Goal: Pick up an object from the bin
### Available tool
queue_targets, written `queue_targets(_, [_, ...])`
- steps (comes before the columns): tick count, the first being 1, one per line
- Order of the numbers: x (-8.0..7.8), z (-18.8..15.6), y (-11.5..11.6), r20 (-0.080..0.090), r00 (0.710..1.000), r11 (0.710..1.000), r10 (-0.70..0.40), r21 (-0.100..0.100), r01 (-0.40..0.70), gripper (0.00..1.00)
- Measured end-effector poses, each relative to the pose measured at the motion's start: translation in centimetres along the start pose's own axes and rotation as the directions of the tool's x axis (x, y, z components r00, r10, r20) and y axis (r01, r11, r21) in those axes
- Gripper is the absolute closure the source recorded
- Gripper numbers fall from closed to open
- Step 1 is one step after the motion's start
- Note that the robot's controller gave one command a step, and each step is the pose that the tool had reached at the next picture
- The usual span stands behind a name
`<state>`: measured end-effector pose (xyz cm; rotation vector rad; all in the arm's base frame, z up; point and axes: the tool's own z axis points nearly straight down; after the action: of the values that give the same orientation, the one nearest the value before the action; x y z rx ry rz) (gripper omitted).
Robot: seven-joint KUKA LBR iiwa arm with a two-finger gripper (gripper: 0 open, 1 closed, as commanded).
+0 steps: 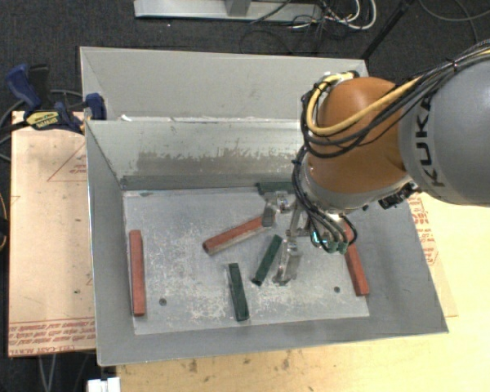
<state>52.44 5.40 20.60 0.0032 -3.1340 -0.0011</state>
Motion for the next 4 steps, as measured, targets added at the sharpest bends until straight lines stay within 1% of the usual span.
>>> queue_targets(1, [2.4,5.9,0.1,0.003,0.987,0.987,-0.159,0.001,0.159,0.00])
queue_targets(2, [-0.8,13.8,-3.0,0.005,0.892,0.892,-0.452,0.003,0.452,0.00])
queue_targets(3, [-1.5,13.6,-0.6,0.008,0.767,0.767,-0.641,0.005,0.641,0.00])
queue_targets(4, [-6.7,13.5,-9.1,0.009,0.716,0.716,-0.698,0.013,0.698,0.00])
